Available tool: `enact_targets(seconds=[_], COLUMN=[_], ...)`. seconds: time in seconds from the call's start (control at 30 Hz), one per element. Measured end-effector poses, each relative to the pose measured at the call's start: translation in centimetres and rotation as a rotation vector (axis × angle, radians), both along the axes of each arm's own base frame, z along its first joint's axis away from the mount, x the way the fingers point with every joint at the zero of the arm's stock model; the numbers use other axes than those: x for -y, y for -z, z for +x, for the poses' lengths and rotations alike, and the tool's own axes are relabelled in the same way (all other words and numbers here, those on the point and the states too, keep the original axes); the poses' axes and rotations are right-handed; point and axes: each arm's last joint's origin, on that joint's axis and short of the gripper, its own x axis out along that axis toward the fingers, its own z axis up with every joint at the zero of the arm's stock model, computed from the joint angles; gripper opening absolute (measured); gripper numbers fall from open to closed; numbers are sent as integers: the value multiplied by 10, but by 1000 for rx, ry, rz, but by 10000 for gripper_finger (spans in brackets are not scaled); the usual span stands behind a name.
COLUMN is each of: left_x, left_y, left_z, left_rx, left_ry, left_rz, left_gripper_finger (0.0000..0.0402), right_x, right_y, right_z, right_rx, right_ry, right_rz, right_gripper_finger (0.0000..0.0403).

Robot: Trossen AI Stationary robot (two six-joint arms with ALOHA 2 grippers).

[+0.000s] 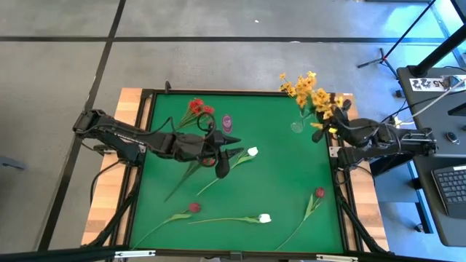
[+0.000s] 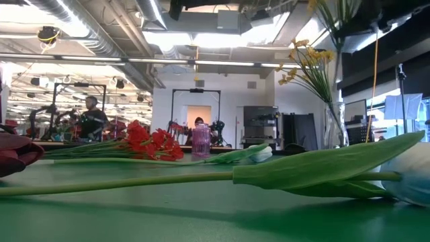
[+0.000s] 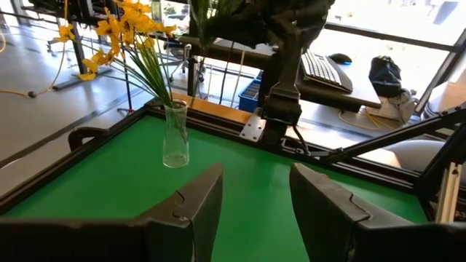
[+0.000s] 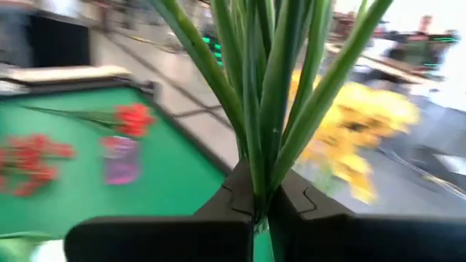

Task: Sort flowers into vase by color
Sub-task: Put the yellow flowers into the transparent vase

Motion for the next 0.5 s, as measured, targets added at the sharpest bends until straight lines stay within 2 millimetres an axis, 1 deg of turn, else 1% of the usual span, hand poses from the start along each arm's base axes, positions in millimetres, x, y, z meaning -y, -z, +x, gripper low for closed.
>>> enact_targets(seconds=[0.07,0.27,0.4,0.47,0.5], left_x=[-1,1,1,0,0], left_y=[0,1,3,3,4], left_z=[0,0,-1,-1,-1], left_rx=[0,-9,-30,-28,-31], left_ry=[-4,2,2,-3,-4], left_rz=[0,-1,-1,-17,-19], left_gripper_finger=[156,156,156,156,156], right_x=[2,10,11,12,13], right_y=[-2,2,4,6,9], right_z=[2,-5,-9,-12,-14], right_rx=[17,-18,80,112,96], right_ry=[-50,-35,-130,-119,-90], right_rz=[8,27,40,20,8], right_gripper_finger=[8,14,11,7,7])
